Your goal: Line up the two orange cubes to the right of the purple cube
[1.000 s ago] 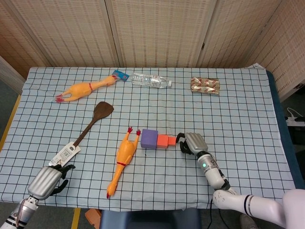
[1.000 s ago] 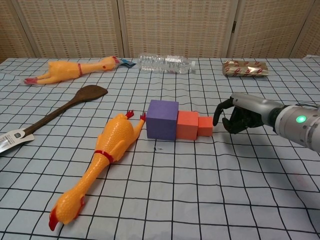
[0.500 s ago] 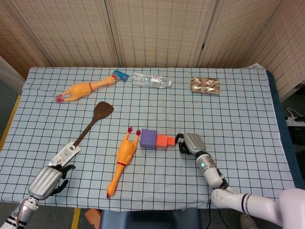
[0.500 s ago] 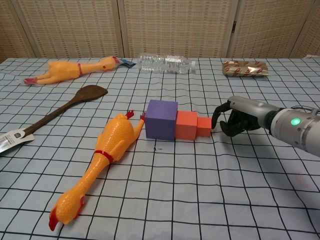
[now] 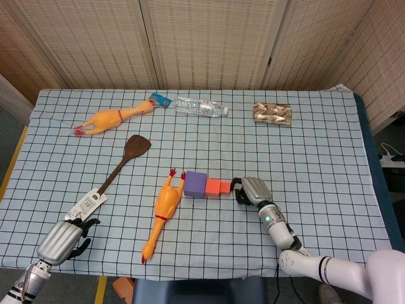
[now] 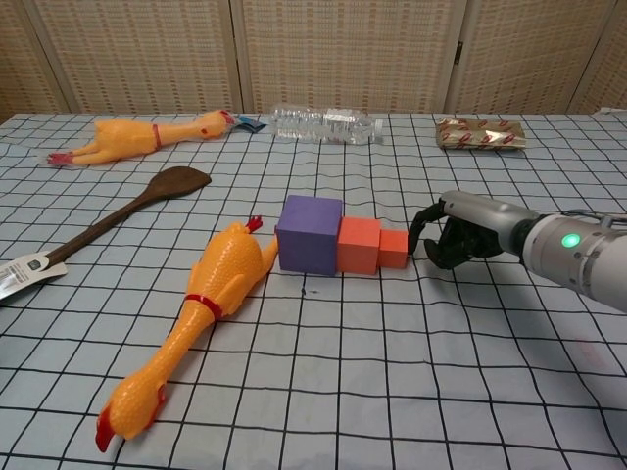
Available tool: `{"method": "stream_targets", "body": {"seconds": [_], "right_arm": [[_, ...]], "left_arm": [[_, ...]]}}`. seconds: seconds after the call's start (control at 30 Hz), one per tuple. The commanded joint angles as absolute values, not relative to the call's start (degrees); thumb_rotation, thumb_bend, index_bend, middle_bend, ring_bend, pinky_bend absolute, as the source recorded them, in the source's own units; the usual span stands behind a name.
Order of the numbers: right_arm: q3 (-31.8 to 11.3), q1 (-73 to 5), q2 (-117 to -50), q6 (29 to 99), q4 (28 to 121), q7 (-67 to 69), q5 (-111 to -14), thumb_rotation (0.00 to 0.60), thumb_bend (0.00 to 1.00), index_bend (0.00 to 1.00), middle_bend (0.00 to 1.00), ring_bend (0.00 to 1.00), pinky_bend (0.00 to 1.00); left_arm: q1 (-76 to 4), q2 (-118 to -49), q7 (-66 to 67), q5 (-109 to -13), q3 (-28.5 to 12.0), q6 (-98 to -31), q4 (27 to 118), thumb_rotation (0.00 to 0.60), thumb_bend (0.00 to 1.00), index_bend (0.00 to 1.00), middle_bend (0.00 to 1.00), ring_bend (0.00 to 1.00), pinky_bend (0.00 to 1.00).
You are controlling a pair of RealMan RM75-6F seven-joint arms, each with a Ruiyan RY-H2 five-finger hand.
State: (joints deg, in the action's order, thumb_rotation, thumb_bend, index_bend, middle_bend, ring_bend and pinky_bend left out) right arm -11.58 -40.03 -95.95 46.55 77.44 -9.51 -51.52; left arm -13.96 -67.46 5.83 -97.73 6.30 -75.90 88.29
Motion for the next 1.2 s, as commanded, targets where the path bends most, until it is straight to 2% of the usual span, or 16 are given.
{"method": "stream_targets", "body": {"seconds": [0.03,0.17,0.4,0.57,0.67,0.73,0.83,0.93,1.07,1.2], "right_arm": [[-11.4,-40.1,-95.9,46.3,77.3,-9.4,-51.6,0.600,0.62,0.45,0.98,1.00,0.99],[-10.2,-39.5,-94.7,48.1,78.2,-11.4,-52.6,0.600,0.60,0.42,0.98,1.00,0.99],[-8.4,-35.2,-92.0,63.0,82.9,-19.2,-57.2,0.600,0.32,0.34,0.98,1.00,0.99],[-6.4,-31.1,-88.5,71.5,87.1,-22.6,-61.3,0.600,0.22,0.33,0.98,0.97,0.97],[-4.7,-28.3,-87.0,76.8,87.4,-24.1,-64.8,0.600,0.21,0.33,0.92,0.89,0.94],[-3.3,-26.2,-86.4,79.8,86.5,-24.4,-67.0,0.600,0.20,0.34,0.79,0.77,0.92],[-1.9,-23.5,-86.1,82.6,84.6,-23.2,-69.2,0.600,0.18,0.36,0.57,0.53,0.78],[-1.0,-21.4,-85.9,83.9,82.6,-19.9,-71.2,0.600,0.18,0.35,0.43,0.33,0.63],[-0.9,-19.8,-85.5,84.0,79.9,-14.5,-73.4,0.600,0.17,0.33,0.35,0.22,0.53],[-1.2,-18.6,-85.5,84.3,76.9,-10.8,-75.3,0.600,0.17,0.32,0.31,0.18,0.48]], "left_arm": [[-14.0,-67.5,5.8,-97.7,6.3,-75.9,88.2,0.600,0.43,0.31,0.57,0.46,0.64],[-14.0,-67.5,5.6,-97.7,6.3,-75.8,88.1,0.600,0.43,0.31,0.57,0.46,0.64],[-14.1,-67.6,5.6,-97.8,6.4,-75.8,88.1,0.600,0.43,0.31,0.57,0.46,0.64],[-13.9,-67.4,5.6,-97.8,6.3,-76.2,88.1,0.600,0.43,0.31,0.57,0.46,0.64],[-13.8,-67.4,5.8,-97.8,6.3,-76.3,88.2,0.600,0.43,0.31,0.57,0.46,0.64],[-13.8,-67.3,6.2,-97.9,6.3,-76.5,88.4,0.600,0.43,0.31,0.57,0.46,0.64],[-13.7,-67.2,6.4,-98.5,6.4,-76.8,88.9,0.600,0.43,0.31,0.57,0.46,0.64],[-13.8,-67.1,5.8,-98.9,6.5,-77.0,89.1,0.600,0.43,0.31,0.57,0.46,0.64],[-13.9,-67.1,5.7,-98.9,6.6,-76.8,89.1,0.600,0.43,0.31,0.57,0.46,0.64],[-14.1,-67.4,6.2,-98.5,6.5,-76.0,88.8,0.600,0.43,0.31,0.57,0.46,0.64]]}}
